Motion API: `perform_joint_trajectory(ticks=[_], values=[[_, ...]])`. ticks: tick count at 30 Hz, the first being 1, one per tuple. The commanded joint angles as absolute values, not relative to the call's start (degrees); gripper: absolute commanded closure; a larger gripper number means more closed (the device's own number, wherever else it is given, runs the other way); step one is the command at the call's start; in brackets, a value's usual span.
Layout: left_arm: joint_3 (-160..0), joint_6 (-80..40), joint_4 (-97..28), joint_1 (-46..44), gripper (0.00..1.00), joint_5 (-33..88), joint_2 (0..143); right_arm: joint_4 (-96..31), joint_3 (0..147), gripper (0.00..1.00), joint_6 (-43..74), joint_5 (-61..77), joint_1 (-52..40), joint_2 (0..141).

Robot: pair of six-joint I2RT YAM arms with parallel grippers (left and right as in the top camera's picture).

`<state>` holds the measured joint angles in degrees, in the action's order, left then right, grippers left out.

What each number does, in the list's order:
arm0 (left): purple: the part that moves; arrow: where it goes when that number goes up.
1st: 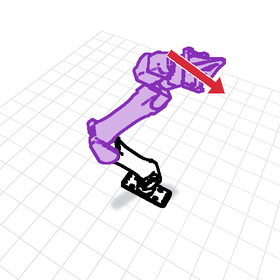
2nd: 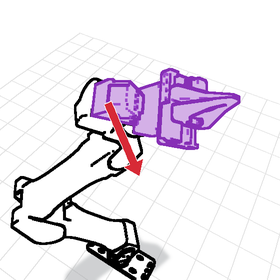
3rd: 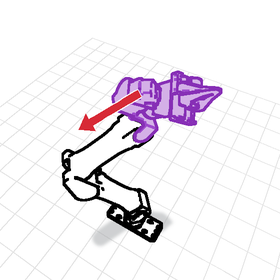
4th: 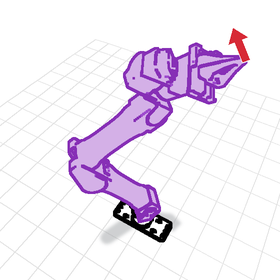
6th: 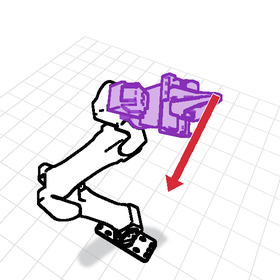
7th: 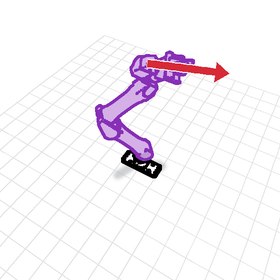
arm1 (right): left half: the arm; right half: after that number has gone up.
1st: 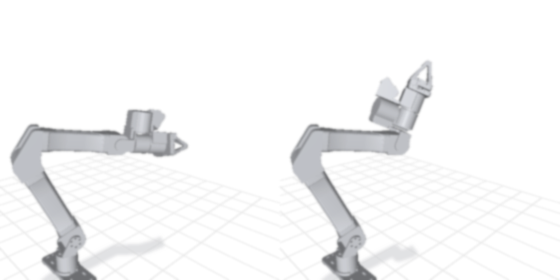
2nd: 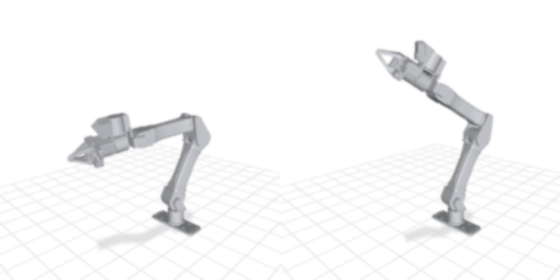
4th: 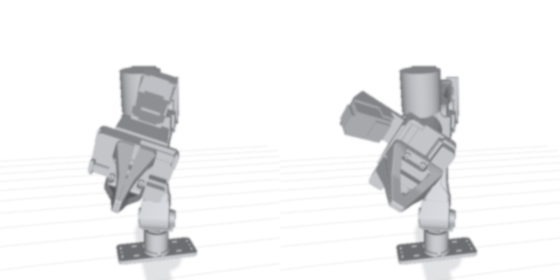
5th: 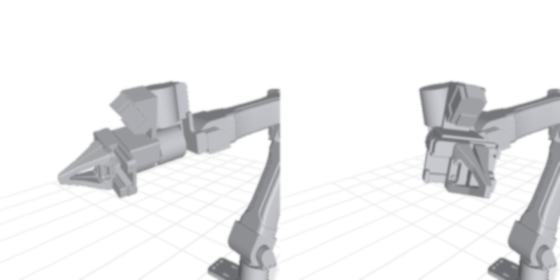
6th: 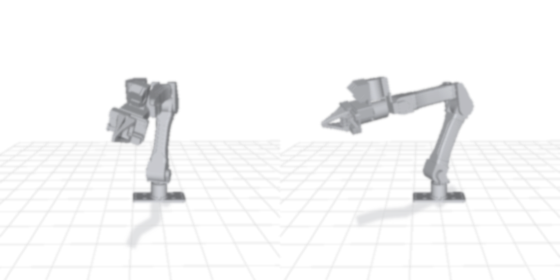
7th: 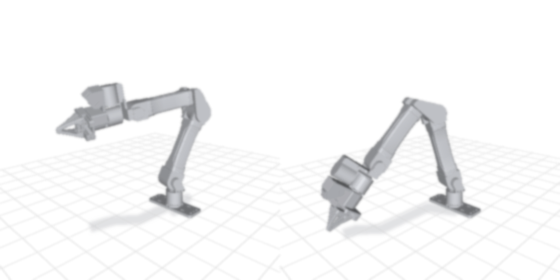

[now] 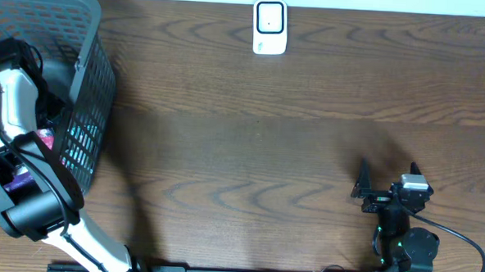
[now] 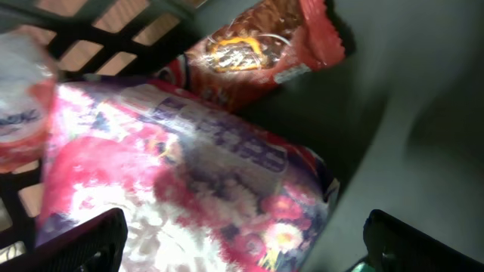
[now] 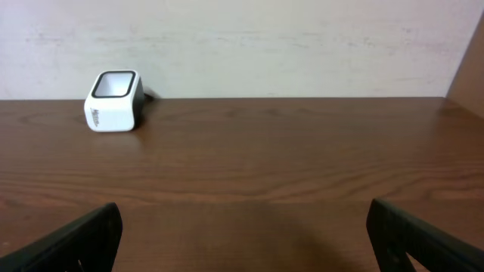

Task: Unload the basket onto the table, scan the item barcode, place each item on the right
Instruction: 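Grasp the purple floral package and place it near the scanner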

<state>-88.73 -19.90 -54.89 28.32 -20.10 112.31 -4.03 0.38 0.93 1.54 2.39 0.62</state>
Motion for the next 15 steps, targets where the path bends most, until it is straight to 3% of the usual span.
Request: perform_joint_trajectory(ticks=[1, 4, 6, 10, 15], values=[[-84.64, -18.5, -53.93, 27.88, 0.03, -21.23, 112.95, -4.27, 0.32, 0.01, 0.36, 1.63, 2.7, 0.34], [-81.69, -18.5, -52.56, 27.88, 0.1, -21.26, 113.06, -4.27, 0.32, 0.01, 0.36, 1.63, 2.68, 0.34], [-80.09, -18.48, -51.53, 27.88, 0.28, -21.3, 113.06, -4.27, 0.32, 0.01, 0.34, 1.65, 2.7, 0.32], [-80.05, -18.46, -51.46, 27.94, 0.92, -21.34, 112.9, -4.27, 0.32, 0.01, 0.34, 1.65, 2.68, 0.34], [-88.75, -18.46, -54.35, 27.92, 0.93, -19.99, 108.29, -4.27, 0.32, 0.01, 0.36, 1.65, 2.7, 0.34]])
